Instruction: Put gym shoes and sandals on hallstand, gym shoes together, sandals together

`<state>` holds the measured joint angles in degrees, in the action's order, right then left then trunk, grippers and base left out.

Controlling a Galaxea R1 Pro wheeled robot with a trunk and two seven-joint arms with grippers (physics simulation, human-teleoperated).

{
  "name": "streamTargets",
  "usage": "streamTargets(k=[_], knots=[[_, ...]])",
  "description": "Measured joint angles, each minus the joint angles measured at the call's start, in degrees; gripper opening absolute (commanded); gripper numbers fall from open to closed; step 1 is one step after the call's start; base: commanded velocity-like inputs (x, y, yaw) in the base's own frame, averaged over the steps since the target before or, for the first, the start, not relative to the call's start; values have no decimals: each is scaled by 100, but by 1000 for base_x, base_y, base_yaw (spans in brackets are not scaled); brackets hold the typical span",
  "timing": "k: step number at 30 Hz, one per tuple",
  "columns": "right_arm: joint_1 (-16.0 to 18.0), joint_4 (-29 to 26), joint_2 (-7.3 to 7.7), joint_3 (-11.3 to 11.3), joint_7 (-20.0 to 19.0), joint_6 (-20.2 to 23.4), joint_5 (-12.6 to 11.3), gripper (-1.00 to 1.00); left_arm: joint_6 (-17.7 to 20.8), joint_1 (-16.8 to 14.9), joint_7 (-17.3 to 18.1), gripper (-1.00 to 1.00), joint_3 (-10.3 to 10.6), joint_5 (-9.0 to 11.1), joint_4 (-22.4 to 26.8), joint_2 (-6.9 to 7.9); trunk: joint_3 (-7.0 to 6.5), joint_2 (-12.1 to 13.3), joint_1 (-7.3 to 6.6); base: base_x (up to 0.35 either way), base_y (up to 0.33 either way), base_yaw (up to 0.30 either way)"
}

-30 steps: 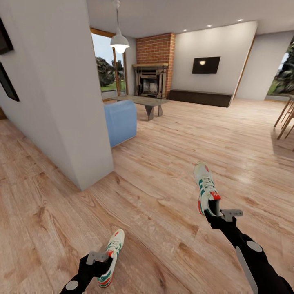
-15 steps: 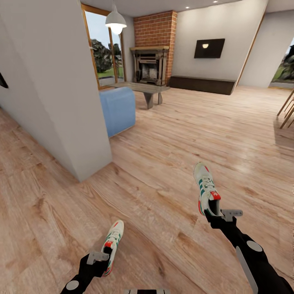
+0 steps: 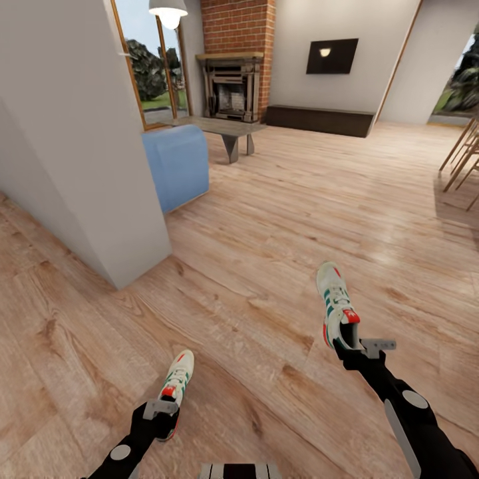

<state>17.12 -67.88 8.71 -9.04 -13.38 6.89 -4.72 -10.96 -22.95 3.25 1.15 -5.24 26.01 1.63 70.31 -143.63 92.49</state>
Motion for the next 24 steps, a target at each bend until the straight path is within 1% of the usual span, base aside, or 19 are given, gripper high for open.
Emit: streamTargets(k=[9,13,24], knots=[[0,-5,0,-8,6,0,6,-100,-15,-13,2,100,8,-22,3,1,263,-12,23,0,0,0],[0,-6,0,-8,6,0,6,-100,-100,-14,4,100,9,-29,2,8,388,-17,34,0,0,0],[0,-6,0,-7,6,0,0,-100,-161,-14,1,100,-6,-29,2,25,732,-32,62,0,0,0]])
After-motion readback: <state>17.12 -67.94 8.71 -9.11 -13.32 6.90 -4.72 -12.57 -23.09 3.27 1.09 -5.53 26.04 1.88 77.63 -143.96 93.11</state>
